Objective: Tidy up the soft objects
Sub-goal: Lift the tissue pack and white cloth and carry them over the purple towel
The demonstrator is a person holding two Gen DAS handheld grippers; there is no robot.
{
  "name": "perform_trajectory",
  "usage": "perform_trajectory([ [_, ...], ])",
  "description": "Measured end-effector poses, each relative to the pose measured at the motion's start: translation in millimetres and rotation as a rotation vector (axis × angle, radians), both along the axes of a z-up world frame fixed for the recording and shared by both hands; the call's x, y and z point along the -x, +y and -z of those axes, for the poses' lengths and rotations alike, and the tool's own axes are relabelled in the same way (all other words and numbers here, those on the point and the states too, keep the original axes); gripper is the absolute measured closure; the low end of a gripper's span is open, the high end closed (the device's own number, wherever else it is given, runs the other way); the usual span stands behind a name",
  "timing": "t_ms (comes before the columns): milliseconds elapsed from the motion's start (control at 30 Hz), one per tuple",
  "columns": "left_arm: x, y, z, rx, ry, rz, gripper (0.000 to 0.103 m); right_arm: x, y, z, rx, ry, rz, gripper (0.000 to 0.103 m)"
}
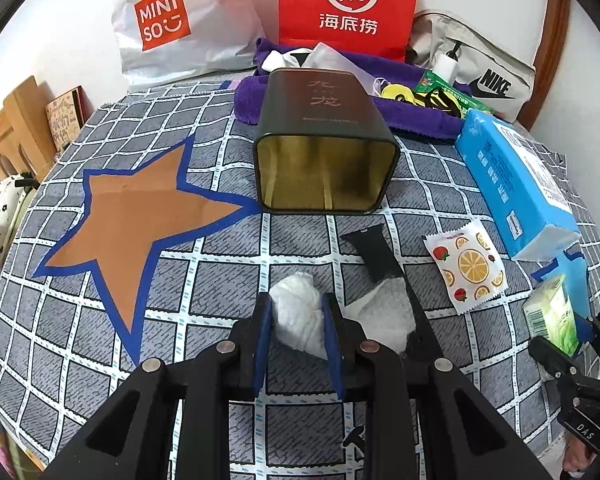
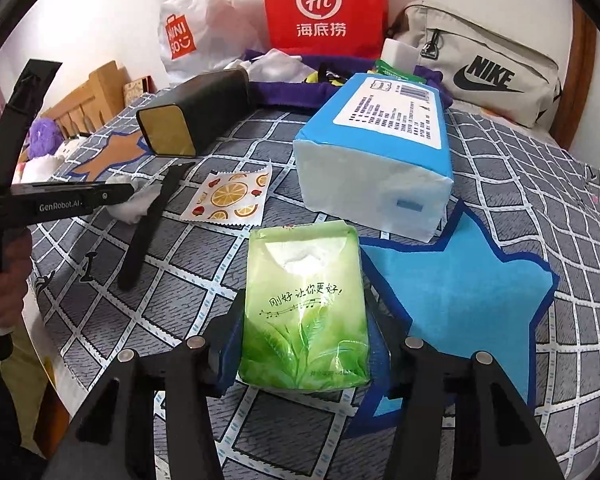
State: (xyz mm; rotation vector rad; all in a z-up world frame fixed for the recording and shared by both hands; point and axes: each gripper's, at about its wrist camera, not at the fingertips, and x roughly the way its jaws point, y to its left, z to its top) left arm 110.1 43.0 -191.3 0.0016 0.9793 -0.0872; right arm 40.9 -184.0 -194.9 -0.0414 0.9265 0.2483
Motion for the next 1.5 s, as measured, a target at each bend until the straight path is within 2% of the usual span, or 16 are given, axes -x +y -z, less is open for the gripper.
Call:
perform_trajectory([
  [100, 1.1, 0.5, 0.9, 0.001, -0.009, 0.008, 0.079, -0.5, 1.5, 0.7, 0.002, -0.006, 0.006, 0.05],
  [267, 2.9, 3.2, 2.7, 0.018, -0.03, 0.03, 0.079, -5.7, -3.0, 1.1, -0.062, 0.026, 0.052, 0.047],
  [400, 2.8, 5.7, 3.4, 0.035, -0.036, 0.051, 0.079, -8.9, 5.3, 2.2, -0.026, 0.035, 0.034, 0.041],
  [533, 3.7, 7.3, 4.0, 0.048, -0.046, 0.062, 0.079, -7.5, 16.4, 4.7, 0.024, 0.018, 0.064, 0.035],
  [633, 4.4, 6.7, 4.3, 0.041, -0.055, 0.066, 0.079, -10.4, 14.5, 3.6, 0.005, 0.033, 0.098, 0.035],
  [667, 4.9, 6.0, 4.3, 0.035, -0.059, 0.071, 0.079, -10.5, 14.7, 3.5, 0.008, 0.033, 0.106, 0.036],
  [733, 5.1, 5.3, 3.9, 0.025, -0.061, 0.082, 0.079, -8.9, 15.2, 2.8, 0.032, 0.022, 0.137, 0.048],
  [833, 2.6, 8.0, 2.0, 0.044, -0.039, 0.088, 0.08, -8.1, 9.7, -1.3, -0.001, 0.047, 0.145, 0.051],
  [933, 0.9, 10.8, -2.6, 0.066, -0.022, 0.089, 0.08, -6.1, 3.3, -7.3, -0.035, 0.075, 0.149, 0.052],
  [1033, 1.9, 10.4, -6.0, 0.081, -0.009, 0.081, 0.08, -1.9, -0.9, -18.0, -0.027, 0.054, 0.15, 0.052],
  [1200, 8.1, 2.4, -21.8, 0.063, -0.035, 0.075, 0.08, 0.2, -10.9, -41.4, -0.044, 0.01, 0.147, 0.052],
  [1500, 10.6, -18.2, -69.3, 0.044, -0.111, 0.074, 0.08, -7.7, -26.9, -77.4, -0.049, -0.058, 0.132, 0.052],
])
